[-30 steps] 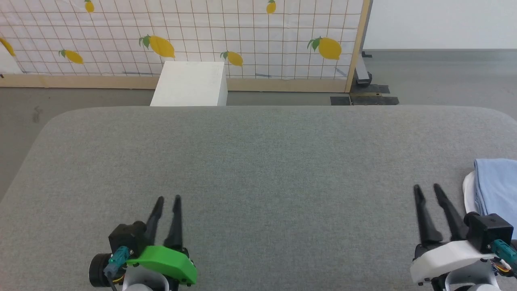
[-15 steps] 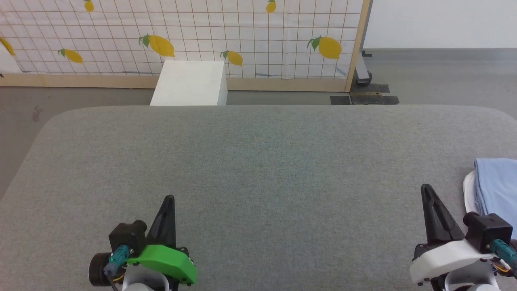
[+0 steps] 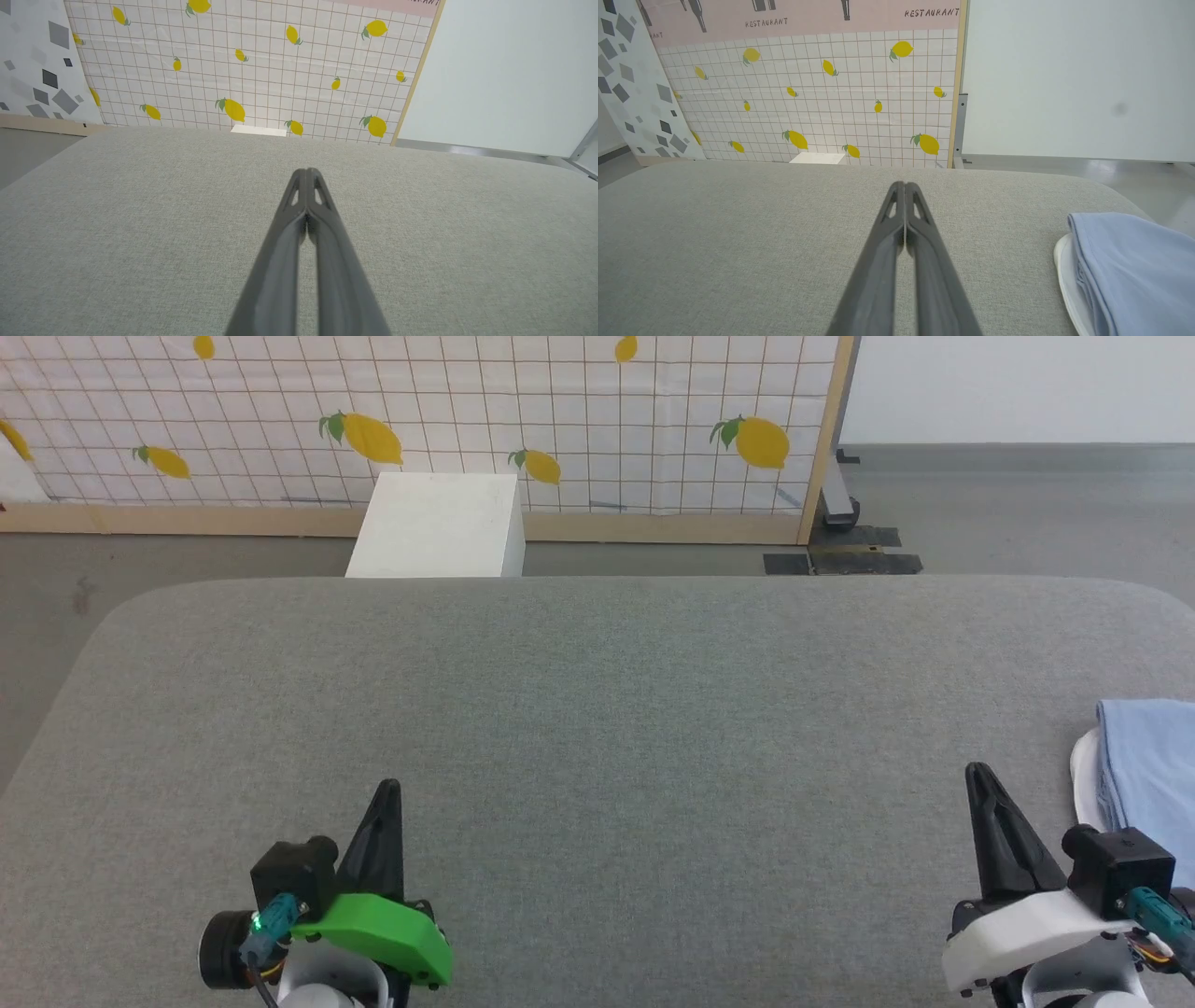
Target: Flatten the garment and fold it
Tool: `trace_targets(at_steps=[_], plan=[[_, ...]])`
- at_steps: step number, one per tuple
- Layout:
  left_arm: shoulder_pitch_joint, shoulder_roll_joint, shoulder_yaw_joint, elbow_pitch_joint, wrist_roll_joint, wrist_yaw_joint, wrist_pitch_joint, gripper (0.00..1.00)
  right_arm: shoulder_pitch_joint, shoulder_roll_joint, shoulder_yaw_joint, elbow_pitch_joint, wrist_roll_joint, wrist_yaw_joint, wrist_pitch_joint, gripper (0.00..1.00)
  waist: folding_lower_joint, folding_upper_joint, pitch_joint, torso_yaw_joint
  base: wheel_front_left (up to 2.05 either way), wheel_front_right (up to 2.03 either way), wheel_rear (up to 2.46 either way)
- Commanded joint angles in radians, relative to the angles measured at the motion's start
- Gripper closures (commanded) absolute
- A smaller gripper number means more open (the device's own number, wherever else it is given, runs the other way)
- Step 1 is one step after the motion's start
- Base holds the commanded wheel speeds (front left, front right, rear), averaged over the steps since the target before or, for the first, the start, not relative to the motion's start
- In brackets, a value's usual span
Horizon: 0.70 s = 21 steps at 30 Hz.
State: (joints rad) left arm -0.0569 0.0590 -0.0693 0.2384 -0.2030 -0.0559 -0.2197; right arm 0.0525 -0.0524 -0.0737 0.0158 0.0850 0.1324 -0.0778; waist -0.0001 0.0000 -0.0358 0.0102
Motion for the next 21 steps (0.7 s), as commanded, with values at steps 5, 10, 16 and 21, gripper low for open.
trace_targets(at_steps=[5, 10, 16, 21], plan=[[0.012, -0.002, 0.008, -0.020, 0.021, 0.009, 0.017, 1.00, -0.011, 0.000, 0.006, -0.003, -0.012, 0.000, 0.008, 1.00, 0.0001, 0.0000, 0.002, -0.001, 0.00, 0.00, 0.00], [0.014, -0.002, 0.011, -0.031, 0.030, 0.011, 0.027, 1.00, -0.013, 0.000, 0.009, -0.004, -0.016, 0.000, 0.011, 1.00, 0.0001, 0.0000, 0.004, -0.001, 0.00, 0.00, 0.00], [0.017, -0.003, 0.015, -0.044, 0.040, 0.014, 0.039, 1.00, -0.015, 0.001, 0.013, -0.005, -0.020, -0.001, 0.015, 1.00, 0.0001, 0.0000, 0.006, -0.002, 0.00, 0.00, 0.00], [0.019, -0.003, 0.018, -0.055, 0.050, 0.016, 0.049, 1.00, -0.017, 0.001, 0.017, -0.005, -0.024, -0.001, 0.019, 1.00, 0.0001, 0.0000, 0.007, -0.002, 0.00, 0.00, 0.00]])
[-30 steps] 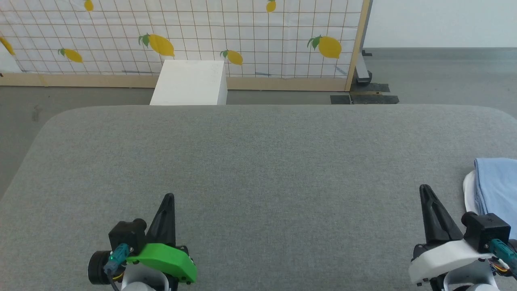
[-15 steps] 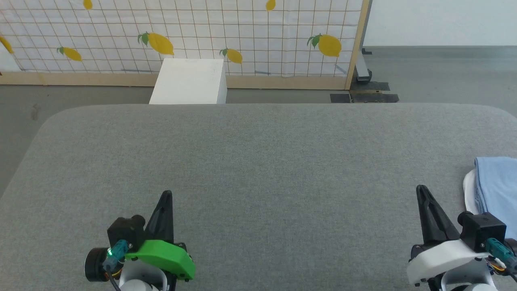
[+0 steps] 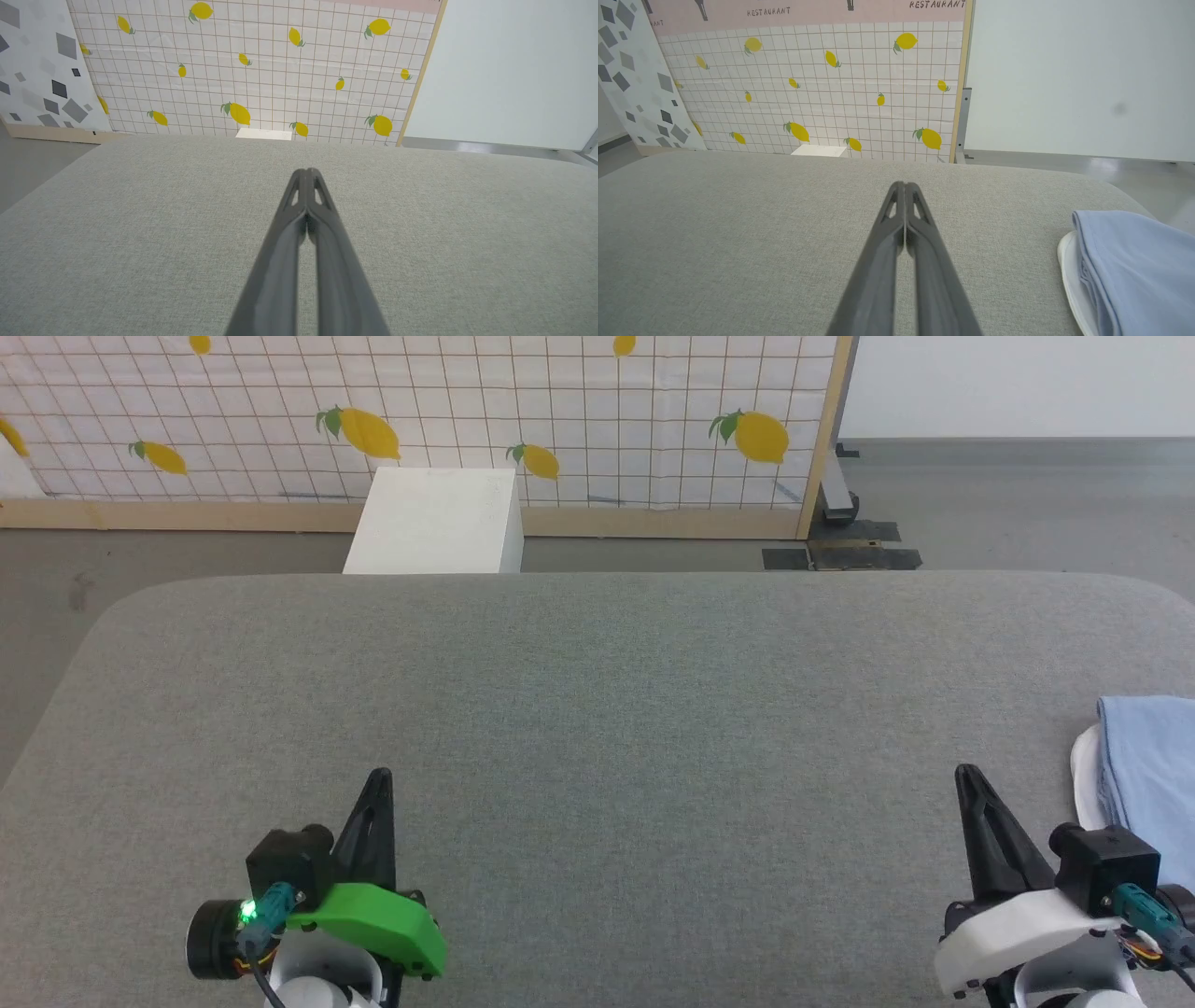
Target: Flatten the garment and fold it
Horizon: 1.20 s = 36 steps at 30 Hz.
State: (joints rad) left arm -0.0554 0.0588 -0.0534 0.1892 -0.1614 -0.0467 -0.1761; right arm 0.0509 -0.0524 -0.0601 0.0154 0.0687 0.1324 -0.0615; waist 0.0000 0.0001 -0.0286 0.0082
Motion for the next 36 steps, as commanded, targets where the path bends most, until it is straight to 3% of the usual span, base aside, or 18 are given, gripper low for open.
trace_targets(at_steps=[1, 36], plan=[[0.018, -0.003, 0.002, -0.007, 0.010, 0.008, 0.007, 1.00, -0.016, 0.001, 0.004, -0.005, -0.008, -0.001, 0.003, 1.00, 0.0000, -0.0001, 0.000, 0.000, 0.00, 0.00, 0.00], [0.036, -0.006, 0.027, -0.095, 0.083, 0.027, 0.089, 1.00, -0.033, 0.001, 0.031, -0.010, -0.037, -0.001, 0.031, 1.00, 0.0000, -0.0001, 0.014, -0.004, 0.00, 0.00, 0.00]])
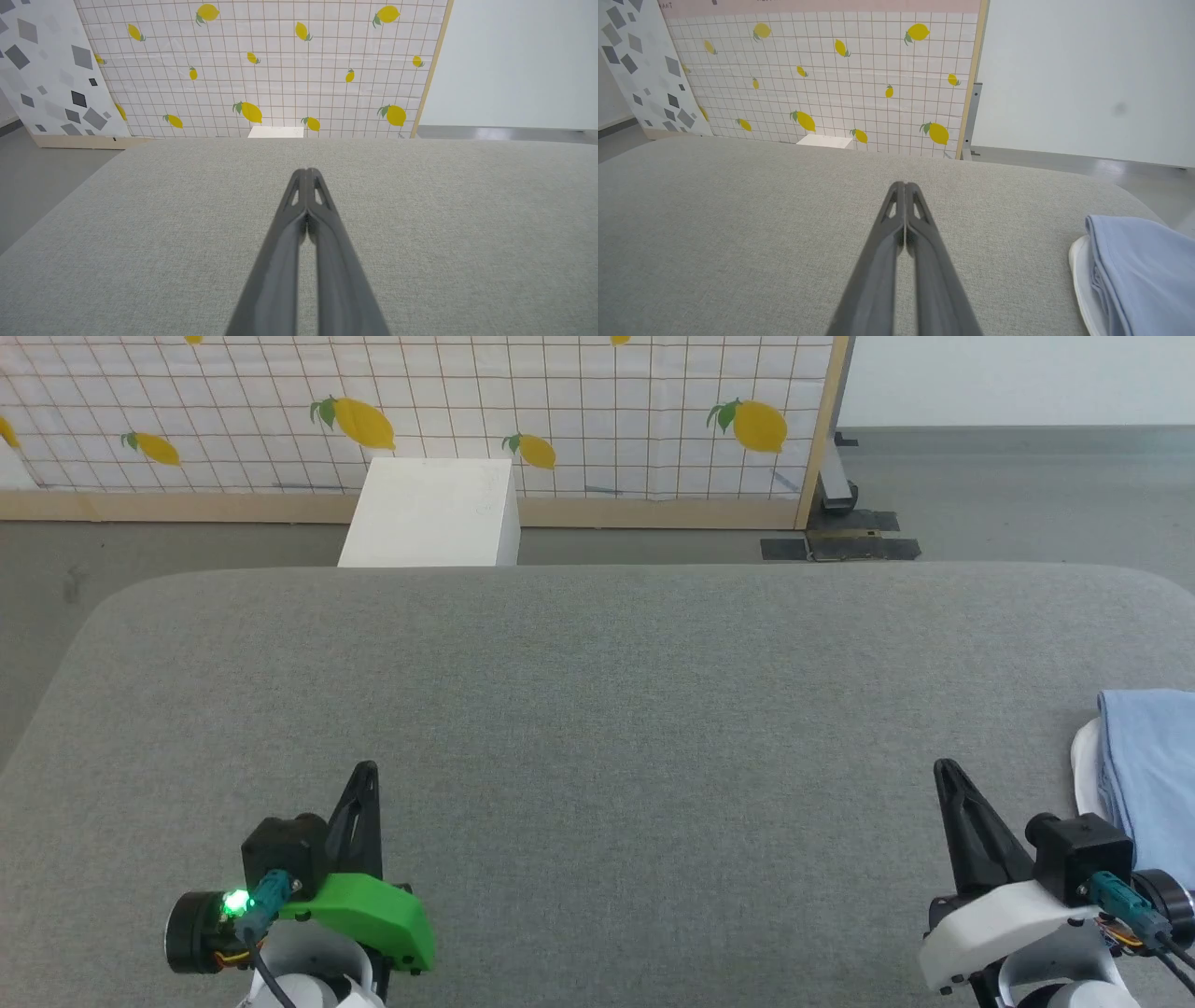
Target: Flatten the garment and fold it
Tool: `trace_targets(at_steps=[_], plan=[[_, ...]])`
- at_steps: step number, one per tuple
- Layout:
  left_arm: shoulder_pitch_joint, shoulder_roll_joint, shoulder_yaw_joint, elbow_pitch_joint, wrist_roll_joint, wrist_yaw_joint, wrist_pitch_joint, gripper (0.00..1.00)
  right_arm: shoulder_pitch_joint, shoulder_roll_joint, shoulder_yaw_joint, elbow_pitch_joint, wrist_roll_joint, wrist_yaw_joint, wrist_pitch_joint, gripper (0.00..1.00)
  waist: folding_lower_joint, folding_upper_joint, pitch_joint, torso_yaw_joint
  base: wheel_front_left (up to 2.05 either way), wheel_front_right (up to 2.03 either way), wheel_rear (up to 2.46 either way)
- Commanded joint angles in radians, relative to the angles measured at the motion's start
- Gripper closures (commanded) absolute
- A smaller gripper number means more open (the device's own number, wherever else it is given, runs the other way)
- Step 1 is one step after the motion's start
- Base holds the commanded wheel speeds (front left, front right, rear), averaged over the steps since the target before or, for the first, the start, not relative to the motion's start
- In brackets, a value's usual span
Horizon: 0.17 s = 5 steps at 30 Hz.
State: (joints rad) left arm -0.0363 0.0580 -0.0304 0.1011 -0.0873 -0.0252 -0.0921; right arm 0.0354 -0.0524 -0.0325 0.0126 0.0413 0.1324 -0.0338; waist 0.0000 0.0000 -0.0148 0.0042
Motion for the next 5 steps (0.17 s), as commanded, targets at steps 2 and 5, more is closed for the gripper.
trace_targets(at_steps=[2, 5], plan=[[0.018, -0.005, 0.005, -0.012, 0.013, 0.006, 0.009, 1.00, -0.018, 0.001, 0.005, -0.007, -0.011, -0.001, 0.005, 1.00, 0.0000, 0.0000, 0.001, 0.000, 0.00, 0.00, 0.00], [0.019, -0.005, 0.007, -0.018, 0.018, 0.007, 0.015, 1.00, -0.019, 0.001, 0.007, -0.008, -0.013, -0.001, 0.007, 1.00, 0.0000, 0.0000, 0.002, -0.001, 0.00, 0.00, 0.00]])
